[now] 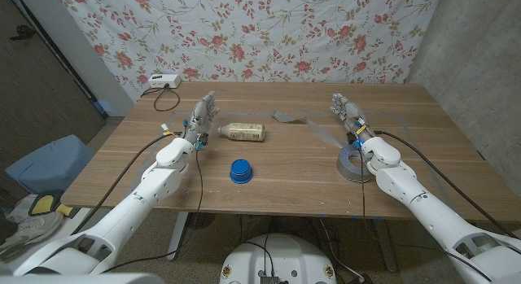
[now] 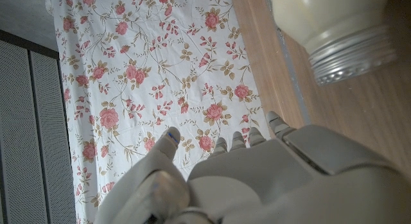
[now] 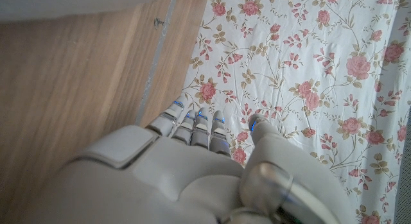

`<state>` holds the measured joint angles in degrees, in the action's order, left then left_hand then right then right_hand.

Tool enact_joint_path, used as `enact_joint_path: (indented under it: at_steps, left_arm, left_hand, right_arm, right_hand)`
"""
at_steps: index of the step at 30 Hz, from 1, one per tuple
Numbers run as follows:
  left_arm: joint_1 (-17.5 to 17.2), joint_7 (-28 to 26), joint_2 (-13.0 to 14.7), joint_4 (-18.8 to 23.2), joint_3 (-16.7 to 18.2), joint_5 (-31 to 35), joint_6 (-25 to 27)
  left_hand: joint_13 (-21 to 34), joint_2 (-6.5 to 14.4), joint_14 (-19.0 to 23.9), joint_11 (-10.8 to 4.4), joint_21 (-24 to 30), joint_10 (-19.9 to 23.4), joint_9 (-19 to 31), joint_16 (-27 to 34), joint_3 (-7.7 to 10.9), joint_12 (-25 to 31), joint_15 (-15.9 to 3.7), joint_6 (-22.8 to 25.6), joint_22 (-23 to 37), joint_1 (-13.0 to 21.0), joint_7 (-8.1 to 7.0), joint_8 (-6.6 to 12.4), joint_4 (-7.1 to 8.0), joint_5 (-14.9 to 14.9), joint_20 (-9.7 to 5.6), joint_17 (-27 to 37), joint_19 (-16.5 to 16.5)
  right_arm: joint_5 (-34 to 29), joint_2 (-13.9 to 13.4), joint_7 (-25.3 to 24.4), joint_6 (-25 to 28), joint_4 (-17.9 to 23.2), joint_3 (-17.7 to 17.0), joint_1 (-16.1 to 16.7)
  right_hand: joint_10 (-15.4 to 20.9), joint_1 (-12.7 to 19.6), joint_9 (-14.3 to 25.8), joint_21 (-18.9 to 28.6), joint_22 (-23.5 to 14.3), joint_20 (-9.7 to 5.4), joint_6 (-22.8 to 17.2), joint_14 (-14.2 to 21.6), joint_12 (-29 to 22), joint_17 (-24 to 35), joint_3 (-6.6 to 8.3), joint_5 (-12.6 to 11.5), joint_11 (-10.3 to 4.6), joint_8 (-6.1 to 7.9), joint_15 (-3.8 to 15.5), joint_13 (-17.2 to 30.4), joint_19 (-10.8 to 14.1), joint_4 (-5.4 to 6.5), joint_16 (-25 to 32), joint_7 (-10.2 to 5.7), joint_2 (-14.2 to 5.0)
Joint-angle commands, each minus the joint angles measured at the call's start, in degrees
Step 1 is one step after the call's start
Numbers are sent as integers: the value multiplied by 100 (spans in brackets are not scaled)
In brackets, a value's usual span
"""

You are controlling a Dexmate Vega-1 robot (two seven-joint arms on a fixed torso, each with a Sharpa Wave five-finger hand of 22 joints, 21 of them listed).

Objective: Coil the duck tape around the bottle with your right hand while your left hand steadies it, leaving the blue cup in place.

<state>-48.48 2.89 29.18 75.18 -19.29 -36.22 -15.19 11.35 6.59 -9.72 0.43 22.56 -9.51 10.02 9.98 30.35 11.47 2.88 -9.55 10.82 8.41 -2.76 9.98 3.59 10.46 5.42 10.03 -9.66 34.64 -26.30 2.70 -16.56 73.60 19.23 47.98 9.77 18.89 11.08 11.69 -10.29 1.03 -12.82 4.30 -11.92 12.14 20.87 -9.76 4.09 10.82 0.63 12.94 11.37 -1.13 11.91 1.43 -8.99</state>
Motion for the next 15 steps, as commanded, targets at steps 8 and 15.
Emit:
enact_joint_path:
  at_steps: [8,15]
  left_arm:
    - [-47,205,-350,172,528,617,412]
    - [-52,262,-327,300,535,802,626]
  left_hand:
    - [26,-5,-412,7,15,-505,12,36,33,47,-4,-550,31,23,-8,33,6,38,-1,10,-56]
    - [22,-50,-357,11,11,-377,10,60,3,99,-2,-444,31,3,11,76,-6,35,-5,7,-33]
  right_arm:
    - [-1277,424,198,507,934,-932,610]
    - [-1716,275,64,852,1672,-1101,1063]
  right_hand:
    - [106,4,13,47,-25,71,-92,97,-39,-23,-49,-18,120,50,-133,-16,58,-76,23,66,195]
    - [167,0,8,51,-24,126,-105,176,-55,-44,-93,-19,132,54,-213,-25,73,-129,38,104,289]
